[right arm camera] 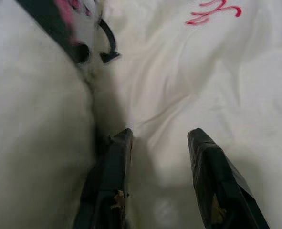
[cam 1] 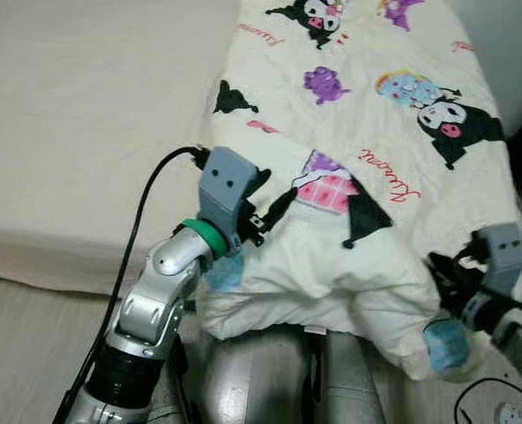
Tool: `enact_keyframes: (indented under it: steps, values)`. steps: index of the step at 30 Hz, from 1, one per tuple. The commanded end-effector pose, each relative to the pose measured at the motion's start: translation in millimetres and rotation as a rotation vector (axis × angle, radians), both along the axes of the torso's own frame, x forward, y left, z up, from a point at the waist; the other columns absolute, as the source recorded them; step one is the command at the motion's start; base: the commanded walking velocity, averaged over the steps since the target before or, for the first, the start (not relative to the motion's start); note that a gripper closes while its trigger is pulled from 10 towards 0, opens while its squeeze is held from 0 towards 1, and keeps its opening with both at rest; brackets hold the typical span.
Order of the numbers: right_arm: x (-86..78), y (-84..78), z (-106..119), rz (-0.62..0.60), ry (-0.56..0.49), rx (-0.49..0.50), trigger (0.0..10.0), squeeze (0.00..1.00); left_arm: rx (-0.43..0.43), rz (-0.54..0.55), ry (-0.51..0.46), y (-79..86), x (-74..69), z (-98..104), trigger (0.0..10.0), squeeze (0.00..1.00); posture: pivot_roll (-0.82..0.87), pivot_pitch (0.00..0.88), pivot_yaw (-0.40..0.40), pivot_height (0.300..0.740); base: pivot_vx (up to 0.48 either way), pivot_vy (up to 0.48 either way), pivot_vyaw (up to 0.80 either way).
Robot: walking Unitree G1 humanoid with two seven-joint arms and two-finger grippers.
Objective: Clean up the room
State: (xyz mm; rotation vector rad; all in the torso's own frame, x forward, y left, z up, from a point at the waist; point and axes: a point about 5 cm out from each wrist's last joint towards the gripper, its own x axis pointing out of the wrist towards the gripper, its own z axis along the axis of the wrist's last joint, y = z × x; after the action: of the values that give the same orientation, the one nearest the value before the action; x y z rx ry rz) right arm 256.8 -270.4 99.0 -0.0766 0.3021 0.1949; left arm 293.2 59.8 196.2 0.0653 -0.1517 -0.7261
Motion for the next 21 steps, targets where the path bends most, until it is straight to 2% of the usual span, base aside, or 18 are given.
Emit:
enact_keyframes:
  steps: [1,2,3,8,10,12,13,14,16,17,19,20,21]
  values:
    - [-5.4,1.5,-32,-0.052,0.09,-0.119,10.0,0.0,0.013,-0.044,0.018,-11.2,-4.3,-6,10.0,0.0,-0.11,0.114,0.04,0.547,0.0,0.0,0.0]
    - [-5.4,1.5,-32,-0.052,0.09,-0.119,10.0,0.0,0.013,-0.044,0.018,-11.2,-4.3,-6,10.0,0.0,-0.11,0.114,0.04,0.547,0.0,0.0,0.0]
    - [-4.6,3.5,-43,-0.086,0.1,-0.167,10.0,0.0,0.018,-0.056,0.013,-17.2,-4.2,-6,10.0,0.0,-0.11,0.112,0.037,0.547,0.0,0.0,0.0]
    - [-5.3,2.9,-53,-0.131,0.082,-0.24,10.0,0.0,0.006,-0.071,0.011,-24.1,-4.4,-2,10.0,0.0,-0.11,0.115,0.037,0.547,0.0,0.0,0.0]
    - [-8.4,0.6,-61,-0.168,0.117,-0.208,10.0,0.0,0.002,-0.08,0.01,-27.0,-4.7,-1,10.0,0.0,-0.11,0.115,0.039,0.547,0.0,0.0,0.0]
    - [-20.5,2.3,-85,-0.189,0.231,-0.17,10.0,0.0,-0.007,-0.111,0.007,-34.0,-6.6,1,10.0,0.0,-0.11,0.116,0.038,0.547,0.0,0.0,0.0]
    - [-27.6,-0.6,-96,-0.212,0.278,-0.185,10.0,0.0,-0.003,-0.13,0.006,-36.6,-8.1,1,10.0,0.0,-0.11,0.118,0.04,0.547,0.0,0.0,0.0]
    - [-27.6,-0.6,-96,-0.212,0.278,-0.185,10.0,0.0,-0.003,-0.13,0.006,-36.6,-8.1,1,10.0,0.0,-0.11,0.118,0.04,0.547,0.0,0.0,0.0]
    - [-37.1,-11.7,-105,-0.283,0.322,-0.216,10.0,0.0,0.024,-0.152,0.005,-37.8,-10.3,-2,10.0,0.0,-0.11,0.118,0.04,0.547,0.0,0.0,0.0]
    - [-37.1,-11.7,-105,-0.283,0.322,-0.216,10.0,0.0,0.024,-0.152,0.005,-37.8,-10.3,-2,10.0,0.0,-0.11,0.118,0.04,0.547,0.0,0.0,0.0]
    - [-49.3,-38.5,-106,-0.421,0.352,-0.272,10.0,0.0,0.057,-0.152,0.016,-32.2,-11.3,-11,10.0,0.0,-0.12,0.124,0.045,0.547,0.0,0.0,0.0]
    - [-59.5,-58.5,-105,-0.525,0.368,-0.304,10.0,0.0,0.079,-0.15,0.023,-27.5,-12.1,-16,10.0,0.0,-0.12,0.125,0.046,0.547,0.0,0.0,0.0]
    - [-59.5,-58.5,-105,-0.525,0.368,-0.304,10.0,0.0,0.079,-0.15,0.023,-27.5,-12.1,-16,10.0,0.0,-0.12,0.125,0.046,0.547,0.0,0.0,0.0]
